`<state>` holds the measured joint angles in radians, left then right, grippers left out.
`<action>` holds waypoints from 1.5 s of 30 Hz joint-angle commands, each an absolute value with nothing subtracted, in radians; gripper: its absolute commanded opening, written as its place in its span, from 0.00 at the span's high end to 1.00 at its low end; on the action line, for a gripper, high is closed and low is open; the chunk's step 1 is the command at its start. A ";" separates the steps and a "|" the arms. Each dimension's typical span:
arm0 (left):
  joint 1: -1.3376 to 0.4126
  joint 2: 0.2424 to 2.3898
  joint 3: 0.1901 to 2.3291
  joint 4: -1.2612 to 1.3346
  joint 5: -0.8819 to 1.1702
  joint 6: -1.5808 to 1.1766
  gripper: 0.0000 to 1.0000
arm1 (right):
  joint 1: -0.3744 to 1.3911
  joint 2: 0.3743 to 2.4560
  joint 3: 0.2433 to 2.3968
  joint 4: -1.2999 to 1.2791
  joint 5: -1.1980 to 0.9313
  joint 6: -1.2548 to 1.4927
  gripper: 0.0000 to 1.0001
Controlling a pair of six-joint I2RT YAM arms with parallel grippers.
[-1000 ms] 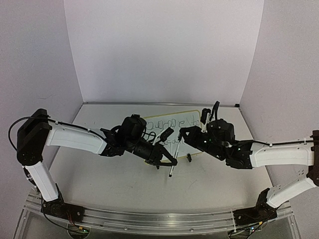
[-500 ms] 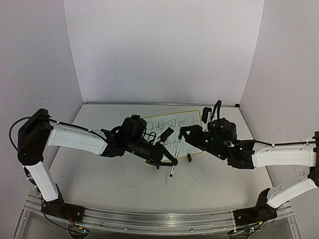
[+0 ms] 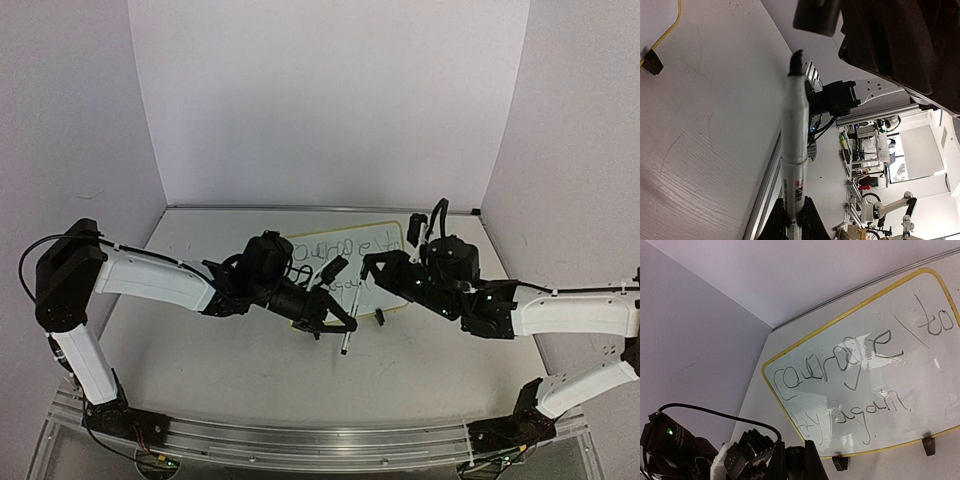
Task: Write a sentence on the whiteboard
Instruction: Insert the pen cap into the whiteboard marker.
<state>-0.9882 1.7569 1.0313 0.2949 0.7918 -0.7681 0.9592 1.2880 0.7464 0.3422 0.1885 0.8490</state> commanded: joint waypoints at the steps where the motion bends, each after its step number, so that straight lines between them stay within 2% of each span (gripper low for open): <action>1: -0.988 1.756 1.024 0.339 0.799 -0.778 1.00 | 0.964 1.299 0.795 0.333 0.168 0.835 1.00; 33: -0.988 1.745 1.018 0.355 0.775 -0.787 1.00 | 0.963 1.288 0.796 0.294 0.128 0.800 1.00; 45: -0.988 1.736 1.013 0.360 0.778 -0.789 1.00 | 0.964 1.278 0.781 0.285 0.173 0.813 1.00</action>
<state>-0.9882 1.7569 1.0183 0.2996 0.7822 -0.7864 0.9592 1.3041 0.7704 0.2901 0.1420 0.8147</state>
